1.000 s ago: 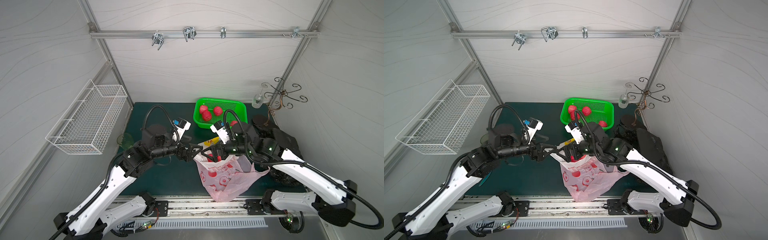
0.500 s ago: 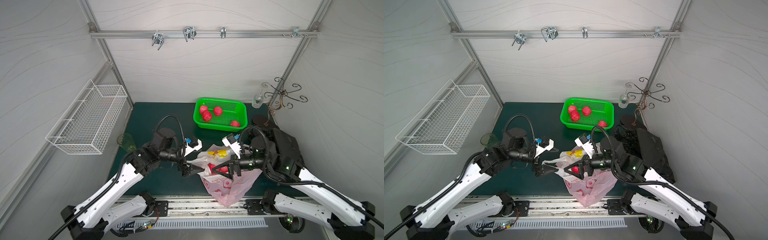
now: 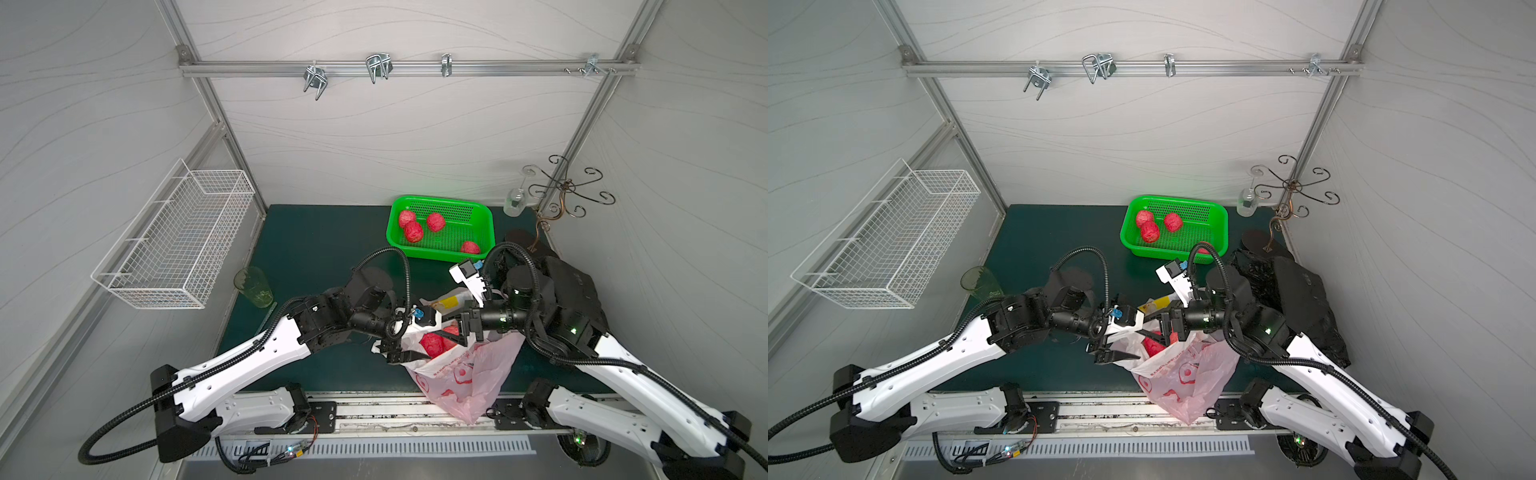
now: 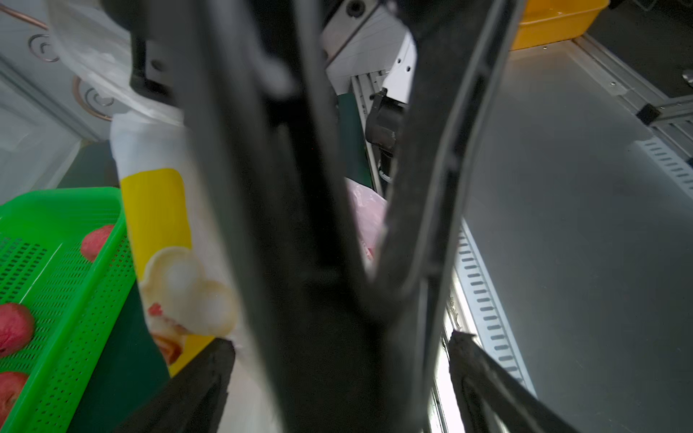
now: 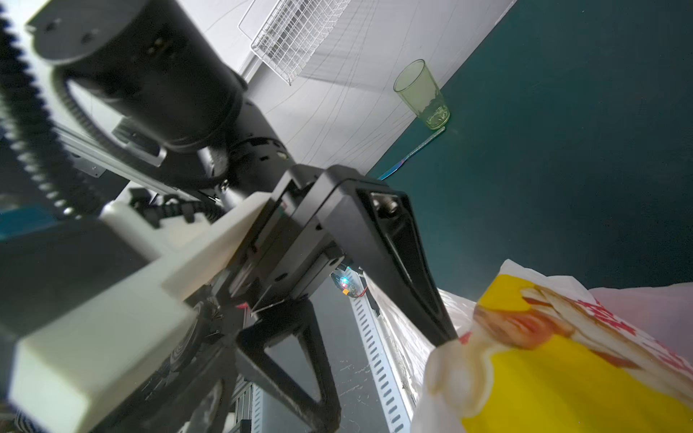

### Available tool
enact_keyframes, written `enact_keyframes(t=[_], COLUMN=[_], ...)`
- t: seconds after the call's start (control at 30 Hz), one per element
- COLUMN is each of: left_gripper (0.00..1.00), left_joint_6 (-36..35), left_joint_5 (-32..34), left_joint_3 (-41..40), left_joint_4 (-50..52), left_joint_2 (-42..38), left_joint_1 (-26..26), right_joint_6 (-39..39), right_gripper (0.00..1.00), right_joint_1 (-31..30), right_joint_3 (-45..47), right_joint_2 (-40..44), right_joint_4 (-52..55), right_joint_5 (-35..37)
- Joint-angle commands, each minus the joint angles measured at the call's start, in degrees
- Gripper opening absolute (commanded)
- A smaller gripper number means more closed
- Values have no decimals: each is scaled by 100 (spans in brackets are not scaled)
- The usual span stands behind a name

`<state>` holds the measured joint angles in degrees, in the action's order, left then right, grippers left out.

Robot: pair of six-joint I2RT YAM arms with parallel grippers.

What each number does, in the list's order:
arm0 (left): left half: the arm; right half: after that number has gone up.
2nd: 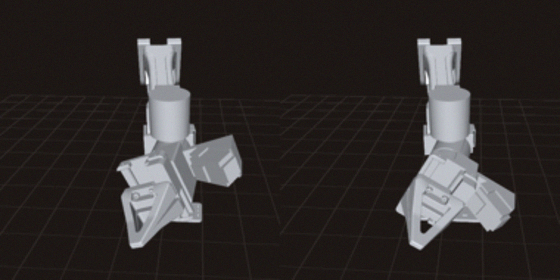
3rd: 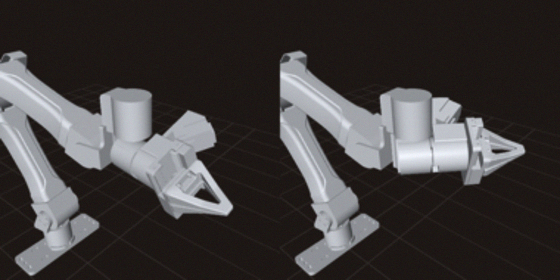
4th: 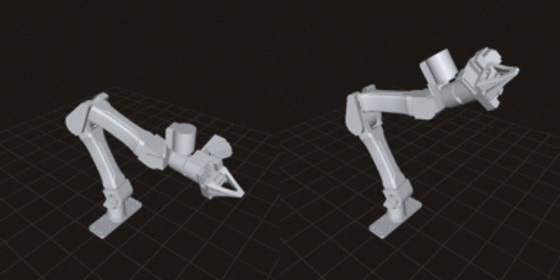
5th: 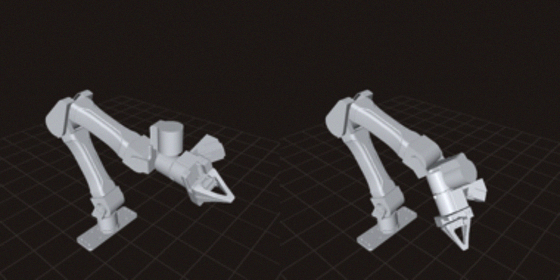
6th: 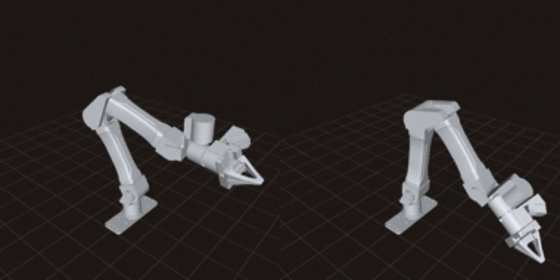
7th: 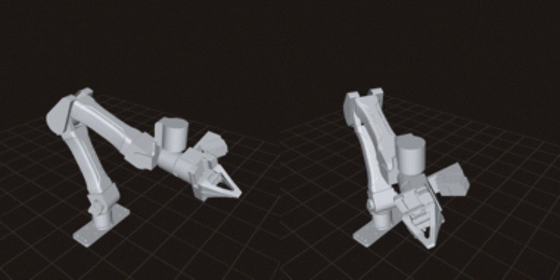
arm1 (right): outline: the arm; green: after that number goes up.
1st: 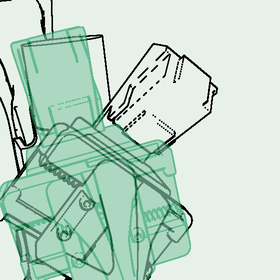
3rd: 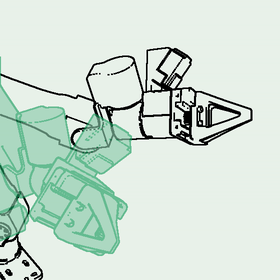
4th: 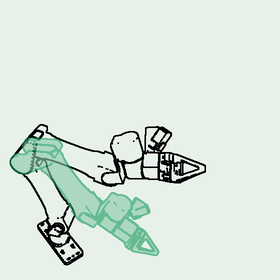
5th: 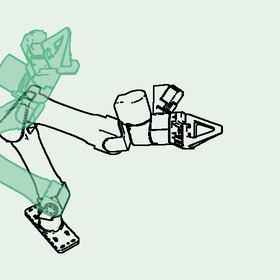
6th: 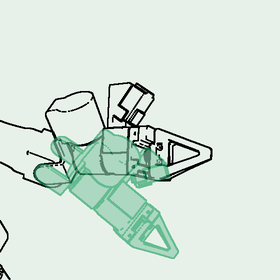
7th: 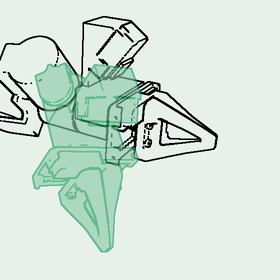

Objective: Untie the knot of a plastic bag & take out the apple
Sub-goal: Untie the plastic bag.

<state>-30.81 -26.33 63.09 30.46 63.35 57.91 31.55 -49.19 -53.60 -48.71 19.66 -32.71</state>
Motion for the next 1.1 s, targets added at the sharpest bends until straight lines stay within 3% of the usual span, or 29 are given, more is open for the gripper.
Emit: enact_keyframes(t=[0.0, 0.3, 0.5, 0.6, 0.73, 1.07], left_gripper=[93, 90, 90, 91, 89, 65], left_joint_6=[382, 953, 908, 915, 1165, 2043], left_joint_5=[1537, 4600, 5371, 5315, 4741, 4164], left_joint_3=[-200, -248, -159, -197, -253, -952], left_joint_4=[-663, -1481, -1699, -1754, -1742, -1835], left_joint_2=[21, 997, 1302, 1399, 1382, 921], left_joint_1=[466, 741, 748, 739, 741, 743], right_joint_6=[210, 588, 740, 838, 1182, 2380], right_gripper=[99, 99, 98, 98, 98, 96], right_joint_1=[43, 66, 122, 202, 416, 1112], right_joint_3=[-163, -203, -150, -151, -73, 54], right_joint_2=[13, 64, 133, 175, 230, 357], right_joint_4=[-260, -410, -452, -521, -869, -1910], right_joint_5=[62, -166, -252, -322, -547, -1087])
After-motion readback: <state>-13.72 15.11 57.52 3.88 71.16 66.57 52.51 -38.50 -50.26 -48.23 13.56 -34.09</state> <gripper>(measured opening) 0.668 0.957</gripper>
